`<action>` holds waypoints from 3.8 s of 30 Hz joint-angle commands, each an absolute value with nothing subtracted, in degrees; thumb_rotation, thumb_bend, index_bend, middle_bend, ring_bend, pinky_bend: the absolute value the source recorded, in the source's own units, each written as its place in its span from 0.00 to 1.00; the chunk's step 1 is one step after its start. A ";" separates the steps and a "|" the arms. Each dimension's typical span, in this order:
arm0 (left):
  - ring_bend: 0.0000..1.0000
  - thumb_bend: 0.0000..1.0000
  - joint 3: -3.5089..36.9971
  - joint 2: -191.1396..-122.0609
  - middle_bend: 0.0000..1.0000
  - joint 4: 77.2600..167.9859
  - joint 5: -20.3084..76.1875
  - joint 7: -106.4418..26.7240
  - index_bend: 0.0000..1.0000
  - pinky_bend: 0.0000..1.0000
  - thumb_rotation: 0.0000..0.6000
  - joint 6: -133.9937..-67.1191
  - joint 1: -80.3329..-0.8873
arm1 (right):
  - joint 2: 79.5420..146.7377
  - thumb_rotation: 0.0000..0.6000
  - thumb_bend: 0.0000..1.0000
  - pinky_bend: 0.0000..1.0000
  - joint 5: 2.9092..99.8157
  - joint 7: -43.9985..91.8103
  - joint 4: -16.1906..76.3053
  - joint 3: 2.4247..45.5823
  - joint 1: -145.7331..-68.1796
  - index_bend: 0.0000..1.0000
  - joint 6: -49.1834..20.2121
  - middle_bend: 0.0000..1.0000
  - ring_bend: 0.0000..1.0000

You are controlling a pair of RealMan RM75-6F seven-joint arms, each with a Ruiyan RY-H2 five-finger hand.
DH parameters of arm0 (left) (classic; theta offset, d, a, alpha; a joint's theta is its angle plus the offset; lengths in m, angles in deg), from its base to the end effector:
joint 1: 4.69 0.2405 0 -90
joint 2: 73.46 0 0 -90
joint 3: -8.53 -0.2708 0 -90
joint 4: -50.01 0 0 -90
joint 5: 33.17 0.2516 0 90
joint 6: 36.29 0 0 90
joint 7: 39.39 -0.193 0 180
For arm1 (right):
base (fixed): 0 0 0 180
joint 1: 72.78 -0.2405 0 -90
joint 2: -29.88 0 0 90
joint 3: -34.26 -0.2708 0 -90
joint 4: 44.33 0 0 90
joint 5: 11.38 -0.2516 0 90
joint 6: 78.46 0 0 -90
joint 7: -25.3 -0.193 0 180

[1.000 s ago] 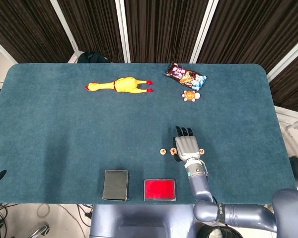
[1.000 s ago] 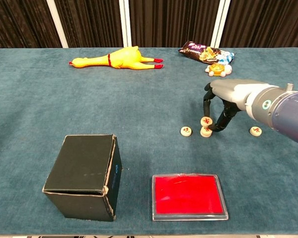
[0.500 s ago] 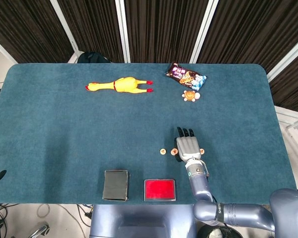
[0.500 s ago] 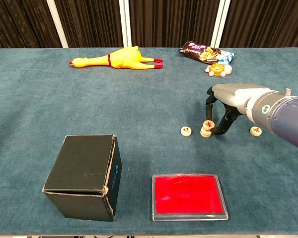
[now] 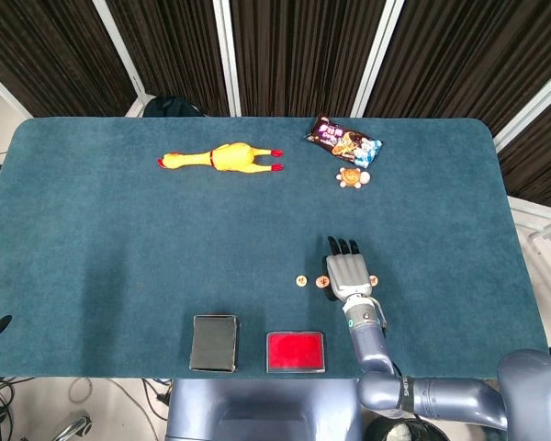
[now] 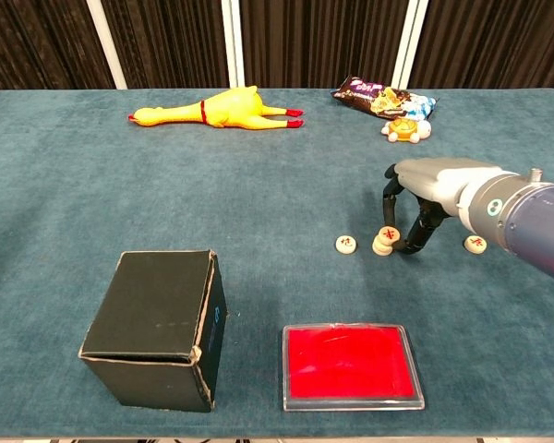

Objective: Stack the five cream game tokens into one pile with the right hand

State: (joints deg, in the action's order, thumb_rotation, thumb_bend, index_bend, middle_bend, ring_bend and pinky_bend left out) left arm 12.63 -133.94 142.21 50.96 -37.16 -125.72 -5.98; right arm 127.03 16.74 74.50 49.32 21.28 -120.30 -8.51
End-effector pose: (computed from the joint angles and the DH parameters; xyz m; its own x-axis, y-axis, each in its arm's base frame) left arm -0.3576 0.2178 0.1703 0.4207 -0.0749 0.9041 0.9064 0.0764 -0.4154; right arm -0.1340 -0.3785 -0.1080 0.4672 -0.3984 0.7893 -0.8743 -0.0750 0.4796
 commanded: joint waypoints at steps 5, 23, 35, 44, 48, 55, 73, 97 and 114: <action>0.00 0.12 12.63 -133.96 0.00 142.16 50.93 -37.12 0.14 0.03 1.00 -125.68 -5.99 | 126.99 1.00 0.39 0.00 16.26 74.89 49.24 21.40 -120.41 0.48 -8.44 0.00 0.00; 0.00 0.12 12.67 -133.94 0.00 142.14 50.73 -37.06 0.14 0.03 1.00 -125.60 -5.98 | 125.57 1.00 0.39 0.00 15.89 75.38 50.59 21.42 -120.39 0.44 -7.63 0.00 0.00; 0.00 0.12 12.57 -134.10 0.00 142.17 51.19 -37.54 0.14 0.03 1.00 -125.94 -5.96 | 119.63 1.00 0.39 0.00 16.88 71.41 51.97 23.55 -116.22 0.43 -7.69 0.00 0.00; 0.00 0.12 12.66 -134.07 0.00 142.15 50.95 -37.66 0.14 0.03 1.00 -125.94 -5.93 | 118.52 1.00 0.39 0.00 18.87 67.05 48.59 25.54 -113.02 0.43 -8.71 0.00 0.00; 0.00 0.12 12.73 -134.06 0.00 142.14 50.82 -37.61 0.14 0.03 1.00 -125.93 -5.92 | 119.32 1.00 0.39 0.00 20.42 65.76 45.78 26.05 -112.25 0.43 -9.04 0.00 0.00; 0.00 0.12 12.68 -134.10 0.00 142.06 50.88 -37.70 0.14 0.03 1.00 -125.86 -5.95 | 119.80 1.00 0.39 0.00 21.19 64.75 44.26 26.17 -111.40 0.43 -10.02 0.00 0.00; 0.00 0.12 12.61 -134.07 0.00 142.06 50.83 -37.75 0.14 0.03 1.00 -125.68 -5.97 | 121.80 1.00 0.39 0.00 21.66 64.65 42.08 25.32 -110.80 0.45 -11.31 0.00 0.00; 0.00 0.12 12.62 -134.15 0.00 141.95 50.77 -37.63 0.14 0.03 1.00 -125.64 -5.97 | 121.74 1.00 0.39 0.00 22.60 65.99 44.21 23.04 -111.20 0.53 -10.62 0.00 0.00; 0.00 0.12 12.73 -134.23 0.00 141.95 50.72 -37.58 0.14 0.03 1.00 -125.72 -5.99 | 121.92 1.00 0.39 0.00 16.08 73.57 51.89 19.58 -117.67 0.53 -10.76 0.00 0.00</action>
State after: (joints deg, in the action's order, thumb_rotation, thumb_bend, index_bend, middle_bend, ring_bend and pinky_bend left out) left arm 12.72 -134.23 141.94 50.72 -37.58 -125.72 -5.99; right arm 121.65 16.31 73.31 52.05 19.78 -117.41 -10.93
